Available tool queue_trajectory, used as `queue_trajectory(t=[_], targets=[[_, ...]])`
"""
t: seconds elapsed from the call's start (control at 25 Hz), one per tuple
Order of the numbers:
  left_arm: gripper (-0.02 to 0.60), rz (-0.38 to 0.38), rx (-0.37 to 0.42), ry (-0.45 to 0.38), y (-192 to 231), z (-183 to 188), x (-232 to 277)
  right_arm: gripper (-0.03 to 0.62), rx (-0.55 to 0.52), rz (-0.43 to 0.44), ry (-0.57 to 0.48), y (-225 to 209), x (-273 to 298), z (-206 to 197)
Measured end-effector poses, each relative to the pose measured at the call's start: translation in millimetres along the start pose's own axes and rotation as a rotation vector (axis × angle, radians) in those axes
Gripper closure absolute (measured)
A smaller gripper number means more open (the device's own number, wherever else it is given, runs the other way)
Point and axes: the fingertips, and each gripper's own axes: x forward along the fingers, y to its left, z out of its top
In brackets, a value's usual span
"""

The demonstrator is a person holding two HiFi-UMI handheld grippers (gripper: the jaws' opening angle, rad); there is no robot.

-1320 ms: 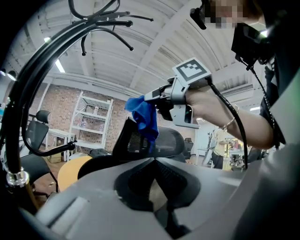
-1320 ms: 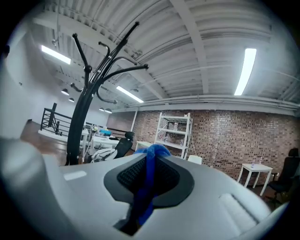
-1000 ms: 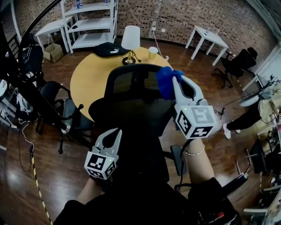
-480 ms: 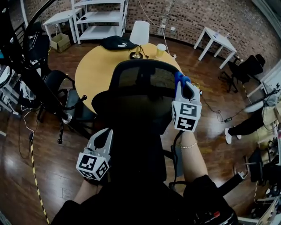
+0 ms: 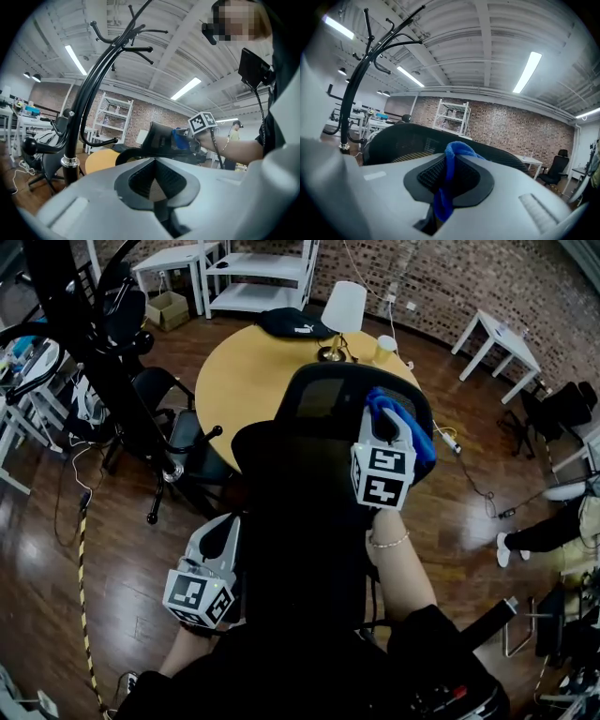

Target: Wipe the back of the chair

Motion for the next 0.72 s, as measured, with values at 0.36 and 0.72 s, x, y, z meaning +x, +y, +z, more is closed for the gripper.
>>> queue_trajectory(t=[0.36, 0.72], targets=[[0.574, 0.058, 0.018, 0.011, 12.3, -1.2, -22.2, 0.560, 0.068, 0.182, -0.053, 90.4, 9.7, 26.3], [0.574, 0.067, 0.031, 0.000, 19.2, -0.2, -29.1, 0.560, 0.095, 0.487, -0.145, 167.0, -15.7, 55.8]])
